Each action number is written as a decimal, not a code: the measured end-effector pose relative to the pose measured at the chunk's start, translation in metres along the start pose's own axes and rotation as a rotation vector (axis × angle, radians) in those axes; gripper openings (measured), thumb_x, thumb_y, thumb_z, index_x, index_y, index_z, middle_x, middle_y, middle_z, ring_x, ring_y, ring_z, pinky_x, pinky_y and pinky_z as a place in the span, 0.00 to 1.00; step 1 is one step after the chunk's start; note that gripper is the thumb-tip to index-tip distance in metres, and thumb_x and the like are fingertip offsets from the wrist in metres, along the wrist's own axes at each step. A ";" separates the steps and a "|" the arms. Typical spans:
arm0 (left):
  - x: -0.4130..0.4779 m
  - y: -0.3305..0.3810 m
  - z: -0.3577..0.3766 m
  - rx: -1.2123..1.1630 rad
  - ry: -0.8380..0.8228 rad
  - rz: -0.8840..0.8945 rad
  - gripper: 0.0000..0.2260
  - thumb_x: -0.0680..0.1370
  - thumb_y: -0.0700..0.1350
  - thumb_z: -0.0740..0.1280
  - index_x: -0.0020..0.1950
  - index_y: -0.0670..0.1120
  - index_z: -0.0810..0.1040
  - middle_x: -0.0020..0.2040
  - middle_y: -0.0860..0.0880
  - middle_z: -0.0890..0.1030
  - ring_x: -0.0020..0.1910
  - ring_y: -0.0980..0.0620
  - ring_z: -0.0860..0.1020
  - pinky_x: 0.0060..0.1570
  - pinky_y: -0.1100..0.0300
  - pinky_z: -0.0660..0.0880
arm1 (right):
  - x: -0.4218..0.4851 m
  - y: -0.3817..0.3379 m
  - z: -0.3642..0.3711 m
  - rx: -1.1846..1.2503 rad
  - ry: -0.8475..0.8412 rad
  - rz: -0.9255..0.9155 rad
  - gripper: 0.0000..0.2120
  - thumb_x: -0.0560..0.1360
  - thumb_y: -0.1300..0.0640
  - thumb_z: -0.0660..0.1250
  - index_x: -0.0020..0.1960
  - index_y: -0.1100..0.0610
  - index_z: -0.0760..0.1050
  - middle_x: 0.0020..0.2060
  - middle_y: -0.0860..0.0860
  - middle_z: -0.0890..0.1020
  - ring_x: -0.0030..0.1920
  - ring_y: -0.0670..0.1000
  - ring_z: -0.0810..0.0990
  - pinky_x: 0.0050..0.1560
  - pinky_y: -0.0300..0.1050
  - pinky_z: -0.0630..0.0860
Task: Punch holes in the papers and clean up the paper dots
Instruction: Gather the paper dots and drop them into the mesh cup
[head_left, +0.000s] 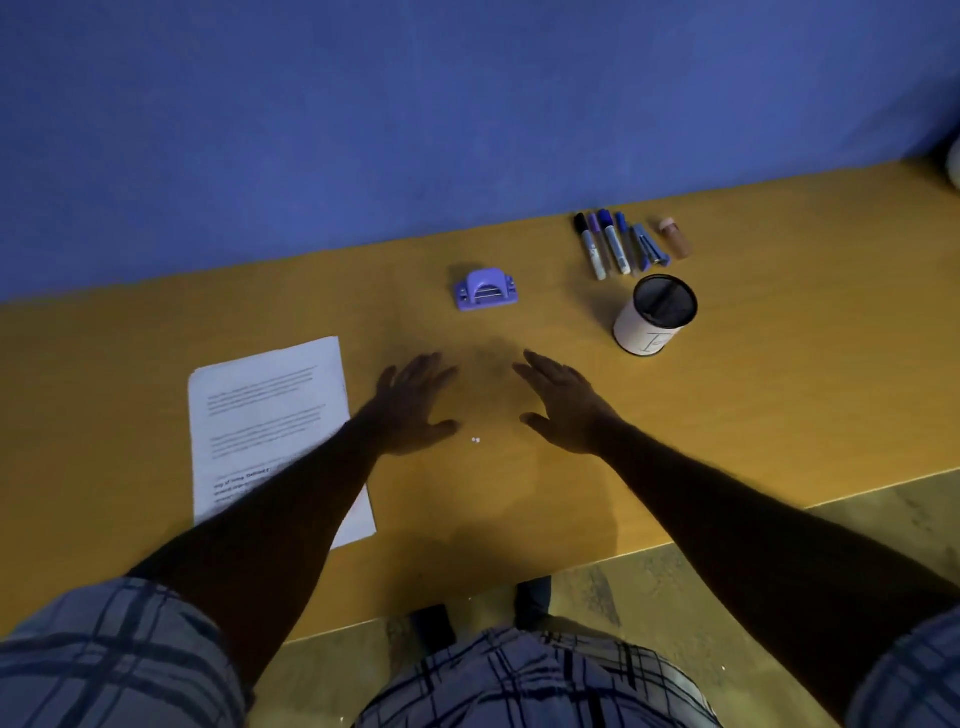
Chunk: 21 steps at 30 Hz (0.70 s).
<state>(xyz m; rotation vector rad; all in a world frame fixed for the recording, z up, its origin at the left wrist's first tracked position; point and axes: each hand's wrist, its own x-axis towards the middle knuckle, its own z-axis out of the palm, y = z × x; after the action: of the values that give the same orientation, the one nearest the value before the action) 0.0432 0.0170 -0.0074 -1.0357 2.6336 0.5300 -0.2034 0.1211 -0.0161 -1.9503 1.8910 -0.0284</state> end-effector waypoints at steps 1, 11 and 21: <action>-0.004 -0.002 0.009 0.028 -0.007 -0.004 0.36 0.77 0.66 0.57 0.79 0.53 0.49 0.81 0.48 0.46 0.79 0.45 0.47 0.75 0.39 0.49 | -0.001 -0.004 0.006 -0.008 -0.022 -0.002 0.37 0.78 0.47 0.65 0.80 0.51 0.50 0.80 0.52 0.49 0.79 0.53 0.50 0.77 0.54 0.53; -0.030 0.010 0.064 0.148 0.046 -0.003 0.35 0.76 0.69 0.51 0.79 0.55 0.48 0.81 0.45 0.46 0.79 0.41 0.47 0.73 0.35 0.50 | -0.014 -0.031 0.048 -0.065 -0.024 -0.036 0.30 0.79 0.42 0.60 0.78 0.48 0.57 0.80 0.56 0.48 0.80 0.57 0.46 0.76 0.57 0.51; -0.032 0.023 0.074 0.047 0.164 0.031 0.27 0.77 0.65 0.55 0.75 0.59 0.62 0.80 0.43 0.54 0.78 0.41 0.52 0.72 0.38 0.56 | -0.027 -0.042 0.060 0.025 0.075 -0.026 0.23 0.76 0.45 0.65 0.70 0.43 0.68 0.76 0.54 0.60 0.76 0.57 0.58 0.72 0.58 0.62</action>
<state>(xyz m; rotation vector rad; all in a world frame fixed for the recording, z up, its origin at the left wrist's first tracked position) 0.0579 0.0828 -0.0566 -1.0670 2.7939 0.4035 -0.1472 0.1628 -0.0501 -1.9826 1.9030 -0.1340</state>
